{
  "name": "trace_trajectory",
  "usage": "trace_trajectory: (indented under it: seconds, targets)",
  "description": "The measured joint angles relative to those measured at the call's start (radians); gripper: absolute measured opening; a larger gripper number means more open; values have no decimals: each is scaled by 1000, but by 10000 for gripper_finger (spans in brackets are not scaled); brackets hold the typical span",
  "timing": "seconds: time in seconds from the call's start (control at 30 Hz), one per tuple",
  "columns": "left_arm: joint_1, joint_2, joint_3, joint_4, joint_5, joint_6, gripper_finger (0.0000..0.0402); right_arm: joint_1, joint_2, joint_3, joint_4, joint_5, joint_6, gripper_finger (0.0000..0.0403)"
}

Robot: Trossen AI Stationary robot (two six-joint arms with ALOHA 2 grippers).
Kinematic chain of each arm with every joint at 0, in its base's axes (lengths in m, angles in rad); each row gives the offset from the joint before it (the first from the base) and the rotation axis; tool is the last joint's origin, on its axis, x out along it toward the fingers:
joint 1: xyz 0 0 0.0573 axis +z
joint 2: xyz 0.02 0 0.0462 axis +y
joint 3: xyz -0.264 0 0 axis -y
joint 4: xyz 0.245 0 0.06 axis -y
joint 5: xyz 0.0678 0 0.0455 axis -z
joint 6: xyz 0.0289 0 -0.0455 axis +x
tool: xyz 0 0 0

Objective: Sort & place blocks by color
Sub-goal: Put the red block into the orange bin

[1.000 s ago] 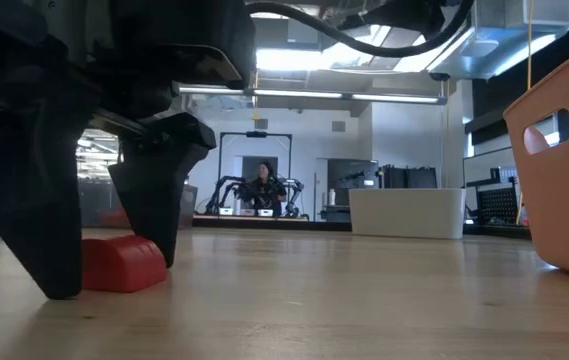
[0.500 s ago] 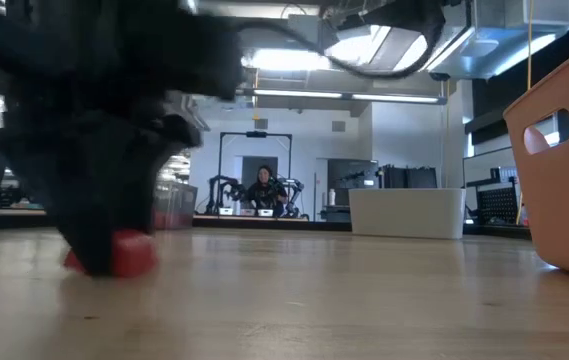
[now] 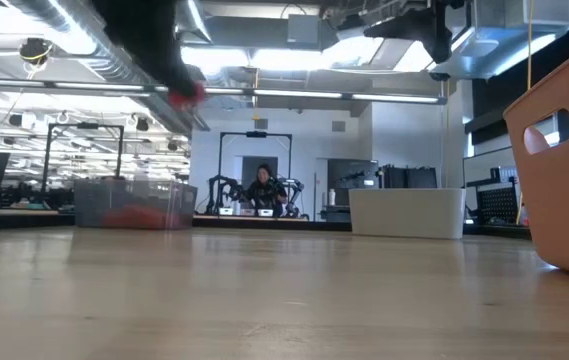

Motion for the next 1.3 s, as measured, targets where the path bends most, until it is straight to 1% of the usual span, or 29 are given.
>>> trace_trajectory:
  seconds: [0.13,0.27,0.37,0.43,0.5,0.6,0.8,1.03,1.07,1.2,1.27,1.3]
  targets:
    - [44,-178,-129,236,-23,3,122,0,30,0,15,-51,113,266]
    - [88,-289,-257,562,-20,58,122,-6,78,0,73,-99,230,266]
    - [119,-327,-342,828,41,89,122,-21,117,0,104,-125,362,266]
    - [140,-325,-377,1004,123,104,122,-26,141,1,124,-133,448,266]
    - [155,-324,-400,1095,183,103,122,-37,165,0,178,-150,506,266]
    - [165,-321,-406,1124,208,106,122,-45,185,1,241,-171,556,266]
    - [171,-320,-407,1124,198,106,122,-45,189,1,276,-173,562,266]
    - [171,-280,-399,1131,164,132,122,-47,231,2,302,-173,646,271]
    - [171,-268,-391,1132,164,134,122,-47,244,1,327,-177,665,274]
    - [171,-205,-361,1131,173,147,122,-57,311,1,519,-230,717,289]
    - [168,-181,-347,1124,173,158,122,-60,337,2,619,-230,737,292]
    - [167,-166,-334,1125,173,159,122,-64,344,2,638,-229,756,292]
